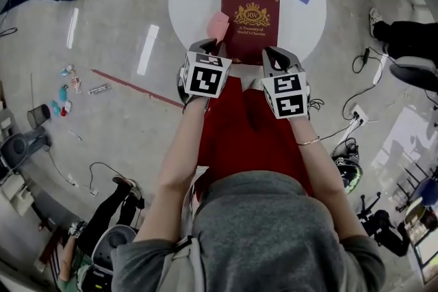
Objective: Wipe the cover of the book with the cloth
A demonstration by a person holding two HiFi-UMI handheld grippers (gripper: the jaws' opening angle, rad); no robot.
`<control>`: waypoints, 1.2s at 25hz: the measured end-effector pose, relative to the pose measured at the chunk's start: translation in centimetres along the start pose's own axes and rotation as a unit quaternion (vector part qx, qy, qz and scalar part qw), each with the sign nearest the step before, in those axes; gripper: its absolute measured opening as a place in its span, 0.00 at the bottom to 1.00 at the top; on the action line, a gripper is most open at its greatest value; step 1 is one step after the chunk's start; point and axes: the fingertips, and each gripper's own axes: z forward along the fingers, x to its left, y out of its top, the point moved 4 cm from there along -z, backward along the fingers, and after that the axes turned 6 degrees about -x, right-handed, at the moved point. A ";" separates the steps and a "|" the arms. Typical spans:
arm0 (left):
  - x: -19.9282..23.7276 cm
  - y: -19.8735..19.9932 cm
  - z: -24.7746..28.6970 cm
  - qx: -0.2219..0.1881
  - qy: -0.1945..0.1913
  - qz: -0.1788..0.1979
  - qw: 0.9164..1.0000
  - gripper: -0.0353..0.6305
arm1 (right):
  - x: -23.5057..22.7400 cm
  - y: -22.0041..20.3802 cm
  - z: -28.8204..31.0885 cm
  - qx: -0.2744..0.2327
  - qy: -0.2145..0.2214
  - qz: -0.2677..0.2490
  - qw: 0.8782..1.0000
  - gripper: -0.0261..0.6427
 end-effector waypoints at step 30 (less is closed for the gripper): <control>-7.5 -5.8 -5.4 -0.017 0.016 -0.059 0.998 0.10 | 0.9 -3.5 -5.7 -0.023 0.026 -0.032 0.999 0.08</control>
